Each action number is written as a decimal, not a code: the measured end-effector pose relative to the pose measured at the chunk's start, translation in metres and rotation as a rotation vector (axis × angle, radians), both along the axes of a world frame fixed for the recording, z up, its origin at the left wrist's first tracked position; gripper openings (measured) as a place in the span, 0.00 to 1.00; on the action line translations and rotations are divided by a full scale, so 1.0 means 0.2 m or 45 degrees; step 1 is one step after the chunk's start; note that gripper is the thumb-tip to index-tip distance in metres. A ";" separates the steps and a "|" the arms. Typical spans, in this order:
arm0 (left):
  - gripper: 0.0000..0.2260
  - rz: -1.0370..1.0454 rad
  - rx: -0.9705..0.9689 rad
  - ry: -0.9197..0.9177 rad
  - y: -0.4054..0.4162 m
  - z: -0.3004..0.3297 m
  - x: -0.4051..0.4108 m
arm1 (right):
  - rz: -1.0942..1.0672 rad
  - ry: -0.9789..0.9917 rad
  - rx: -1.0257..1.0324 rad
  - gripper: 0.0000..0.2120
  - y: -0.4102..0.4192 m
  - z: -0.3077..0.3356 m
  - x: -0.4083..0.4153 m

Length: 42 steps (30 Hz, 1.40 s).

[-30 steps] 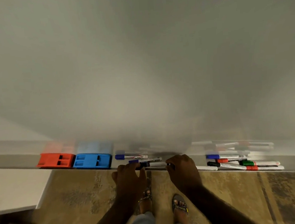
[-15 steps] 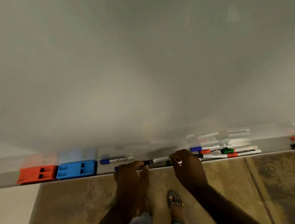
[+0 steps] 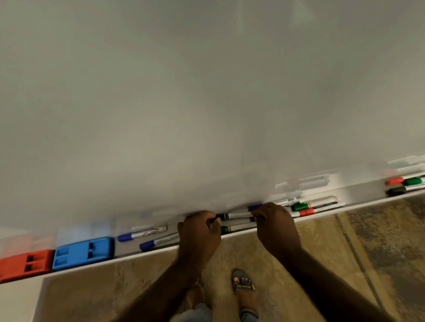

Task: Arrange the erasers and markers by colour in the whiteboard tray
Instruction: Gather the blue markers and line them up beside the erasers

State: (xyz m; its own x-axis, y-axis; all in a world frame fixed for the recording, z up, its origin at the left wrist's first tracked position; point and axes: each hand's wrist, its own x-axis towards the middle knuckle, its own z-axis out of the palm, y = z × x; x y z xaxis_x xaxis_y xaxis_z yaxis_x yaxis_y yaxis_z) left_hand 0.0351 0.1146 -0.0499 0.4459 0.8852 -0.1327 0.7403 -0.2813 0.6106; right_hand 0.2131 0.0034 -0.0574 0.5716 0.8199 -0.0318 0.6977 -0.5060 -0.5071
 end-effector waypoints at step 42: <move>0.07 1.276 -0.787 -1.091 0.02 -0.06 -0.83 | 0.972 -0.298 -0.118 0.13 0.53 -0.03 -0.82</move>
